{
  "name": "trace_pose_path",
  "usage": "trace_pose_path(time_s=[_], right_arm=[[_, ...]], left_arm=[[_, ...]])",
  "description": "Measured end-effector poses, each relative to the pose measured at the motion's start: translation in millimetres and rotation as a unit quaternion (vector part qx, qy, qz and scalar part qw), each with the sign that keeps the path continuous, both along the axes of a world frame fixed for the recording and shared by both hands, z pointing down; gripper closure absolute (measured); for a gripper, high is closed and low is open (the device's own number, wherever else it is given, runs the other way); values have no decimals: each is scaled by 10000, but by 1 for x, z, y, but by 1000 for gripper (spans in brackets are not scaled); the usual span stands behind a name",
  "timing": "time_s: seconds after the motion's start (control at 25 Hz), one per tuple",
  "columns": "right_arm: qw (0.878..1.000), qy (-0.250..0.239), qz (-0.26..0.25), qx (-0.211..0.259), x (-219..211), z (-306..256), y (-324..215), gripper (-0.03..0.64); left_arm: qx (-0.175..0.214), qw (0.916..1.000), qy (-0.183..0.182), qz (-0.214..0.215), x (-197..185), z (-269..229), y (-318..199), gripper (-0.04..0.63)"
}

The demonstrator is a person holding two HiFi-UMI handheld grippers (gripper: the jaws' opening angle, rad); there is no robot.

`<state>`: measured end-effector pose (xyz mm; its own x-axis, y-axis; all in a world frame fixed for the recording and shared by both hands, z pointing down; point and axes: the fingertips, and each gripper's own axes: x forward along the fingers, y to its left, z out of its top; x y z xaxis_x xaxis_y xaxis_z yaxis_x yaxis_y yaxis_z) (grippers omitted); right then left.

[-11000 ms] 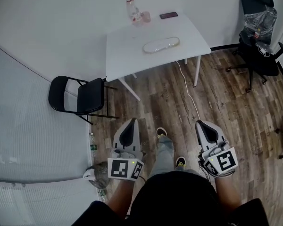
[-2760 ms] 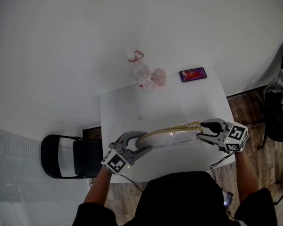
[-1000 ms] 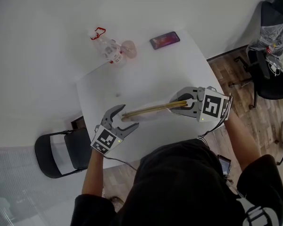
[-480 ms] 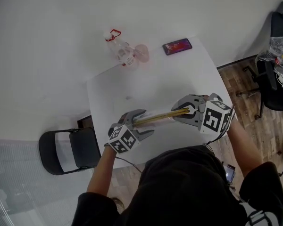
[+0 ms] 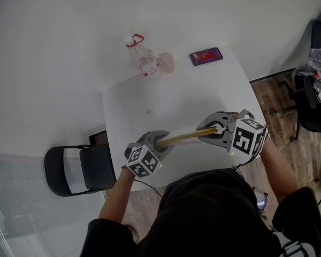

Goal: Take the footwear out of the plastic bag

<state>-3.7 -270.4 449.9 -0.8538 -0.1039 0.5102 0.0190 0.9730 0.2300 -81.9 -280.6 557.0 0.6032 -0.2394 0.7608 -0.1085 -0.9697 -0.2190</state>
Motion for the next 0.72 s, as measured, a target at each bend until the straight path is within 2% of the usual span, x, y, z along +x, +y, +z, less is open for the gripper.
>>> trace_pose_path(time_s=[0.72], right_arm=[[9996, 240, -140, 12, 14, -8, -2, 548]], left_arm=[[-31, 9995, 247, -191, -2, 0, 5, 461]])
